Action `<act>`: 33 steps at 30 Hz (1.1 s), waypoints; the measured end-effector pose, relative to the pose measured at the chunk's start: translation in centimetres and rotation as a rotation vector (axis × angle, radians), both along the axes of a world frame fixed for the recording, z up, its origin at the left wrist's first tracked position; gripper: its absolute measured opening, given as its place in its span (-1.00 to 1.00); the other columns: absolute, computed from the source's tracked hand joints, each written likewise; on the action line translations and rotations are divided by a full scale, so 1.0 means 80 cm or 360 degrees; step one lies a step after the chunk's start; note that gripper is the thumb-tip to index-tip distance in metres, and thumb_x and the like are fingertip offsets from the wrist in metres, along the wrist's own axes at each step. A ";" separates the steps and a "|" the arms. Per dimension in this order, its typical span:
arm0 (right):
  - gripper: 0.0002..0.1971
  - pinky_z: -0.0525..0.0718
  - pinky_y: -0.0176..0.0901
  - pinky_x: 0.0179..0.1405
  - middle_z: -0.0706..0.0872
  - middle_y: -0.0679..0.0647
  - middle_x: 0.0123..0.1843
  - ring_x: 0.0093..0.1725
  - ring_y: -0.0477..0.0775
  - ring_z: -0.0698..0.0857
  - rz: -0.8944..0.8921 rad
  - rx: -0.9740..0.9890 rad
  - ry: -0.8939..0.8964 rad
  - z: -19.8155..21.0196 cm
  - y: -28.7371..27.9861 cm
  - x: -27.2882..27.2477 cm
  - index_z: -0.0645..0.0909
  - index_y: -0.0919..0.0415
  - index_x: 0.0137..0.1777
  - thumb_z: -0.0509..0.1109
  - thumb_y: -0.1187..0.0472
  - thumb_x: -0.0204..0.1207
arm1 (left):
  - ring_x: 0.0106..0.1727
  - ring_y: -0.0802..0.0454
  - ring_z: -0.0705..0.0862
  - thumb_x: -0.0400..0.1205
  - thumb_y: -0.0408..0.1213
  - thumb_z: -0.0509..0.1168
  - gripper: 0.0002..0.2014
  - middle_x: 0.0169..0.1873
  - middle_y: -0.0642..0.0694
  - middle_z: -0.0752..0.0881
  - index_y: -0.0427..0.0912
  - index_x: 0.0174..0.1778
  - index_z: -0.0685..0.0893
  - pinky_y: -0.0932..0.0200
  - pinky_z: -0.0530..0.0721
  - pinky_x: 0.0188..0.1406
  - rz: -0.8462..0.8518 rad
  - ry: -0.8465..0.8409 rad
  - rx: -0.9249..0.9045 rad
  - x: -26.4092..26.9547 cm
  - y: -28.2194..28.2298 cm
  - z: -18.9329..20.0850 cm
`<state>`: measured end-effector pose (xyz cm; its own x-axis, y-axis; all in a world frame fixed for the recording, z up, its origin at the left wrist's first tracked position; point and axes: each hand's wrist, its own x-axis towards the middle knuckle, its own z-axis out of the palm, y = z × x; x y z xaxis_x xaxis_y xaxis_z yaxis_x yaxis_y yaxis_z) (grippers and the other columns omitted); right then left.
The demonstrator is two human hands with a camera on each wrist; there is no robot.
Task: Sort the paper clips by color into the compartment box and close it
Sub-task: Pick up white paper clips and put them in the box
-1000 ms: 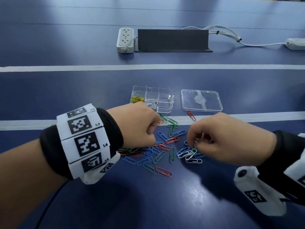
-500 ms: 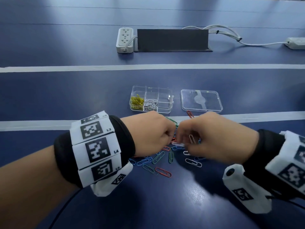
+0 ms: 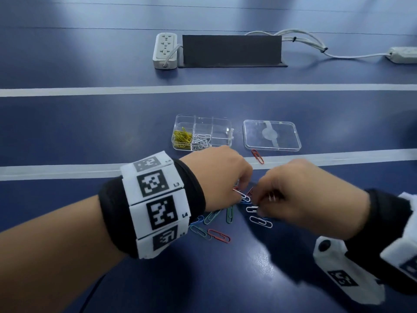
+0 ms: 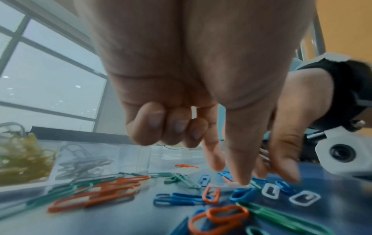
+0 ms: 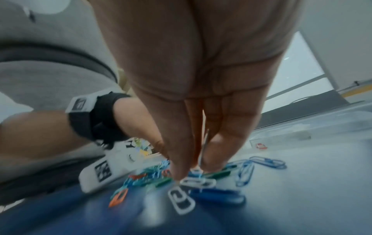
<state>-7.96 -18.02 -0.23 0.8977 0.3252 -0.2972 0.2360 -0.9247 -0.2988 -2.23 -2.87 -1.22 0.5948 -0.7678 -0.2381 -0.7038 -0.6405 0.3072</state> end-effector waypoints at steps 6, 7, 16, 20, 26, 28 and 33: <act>-0.82 0.42 -0.31 -0.24 0.79 -0.10 -0.09 -0.26 -0.08 0.48 0.0061 -0.0092 -0.0037 -0.009 0.011 -0.003 0.73 -0.05 -0.01 0.31 0.10 0.50 | 0.06 -0.14 0.67 0.54 -0.17 0.29 -0.89 -0.14 -0.04 0.57 0.02 -0.12 0.72 -0.05 0.69 0.07 -0.0026 -0.0027 0.0113 0.002 -0.015 0.001; -0.82 0.40 -0.34 -0.29 0.78 -0.10 -0.15 -0.29 -0.09 0.45 0.0061 -0.0084 -0.0036 -0.008 0.010 -0.002 0.72 -0.04 -0.02 0.29 0.12 0.50 | 0.04 -0.13 0.67 0.53 -0.17 0.29 -0.90 -0.13 -0.05 0.61 0.01 -0.16 0.72 -0.03 0.69 0.06 -0.0026 -0.0023 0.0103 0.003 -0.014 0.001; -0.74 0.57 -0.23 -0.12 0.62 -0.12 -0.28 -0.24 -0.11 0.57 0.0030 -0.0051 -0.0018 0.003 0.007 -0.005 0.67 -0.10 0.07 0.23 0.15 0.46 | -0.45 0.20 0.45 0.42 -0.18 0.32 -0.84 -0.50 0.07 0.53 -0.02 -0.42 0.46 0.25 0.49 -0.38 0.0096 0.0104 -0.0003 0.008 0.006 0.007; -0.80 0.59 0.02 0.06 0.64 -0.01 0.07 0.10 0.16 0.59 0.0194 -0.0273 0.0056 -0.008 0.023 -0.018 0.56 0.01 0.09 0.22 0.18 0.51 | -0.44 0.22 0.47 0.43 -0.22 0.29 -0.92 -0.50 0.10 0.54 -0.02 -0.33 0.51 0.25 0.49 -0.33 0.0170 0.0129 -0.0023 0.015 0.014 0.013; -0.77 0.65 0.09 0.00 0.62 0.08 0.06 0.04 0.25 0.62 0.0143 -0.0280 0.0141 -0.010 0.032 -0.019 0.44 0.03 0.06 0.17 0.27 0.43 | -0.25 0.07 0.48 0.54 -0.29 0.23 -0.86 -0.27 0.06 0.62 -0.03 -0.11 0.68 0.29 0.40 -0.13 0.0293 -0.0248 -0.0162 0.058 0.029 0.034; -0.77 0.65 0.09 -0.01 0.62 0.07 0.03 0.02 0.26 0.61 0.0110 -0.0239 0.0139 -0.008 0.034 -0.018 0.42 0.01 0.03 0.18 0.26 0.39 | -0.16 0.07 0.45 0.57 -0.31 0.23 -0.83 -0.20 0.01 0.61 -0.09 -0.04 0.71 0.23 0.44 -0.04 0.0339 -0.0351 -0.0138 0.075 0.032 0.034; -0.74 0.49 -0.19 -0.17 0.48 -0.17 -0.34 -0.16 0.05 0.51 0.0091 -0.0171 0.0057 0.008 0.029 -0.005 0.59 -0.05 0.03 0.27 0.20 0.35 | 0.10 -0.08 0.62 0.57 -0.37 0.21 -0.76 0.01 -0.12 0.72 -0.11 0.01 0.77 0.04 0.60 0.17 0.0280 -0.0388 0.0032 0.089 0.027 0.025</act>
<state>-8.37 -15.70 0.42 0.8670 0.3399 -0.3644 0.2801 -0.9372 -0.2079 4.87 -0.74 0.81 0.7598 -0.6444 -0.0861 -0.6329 -0.7634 0.1289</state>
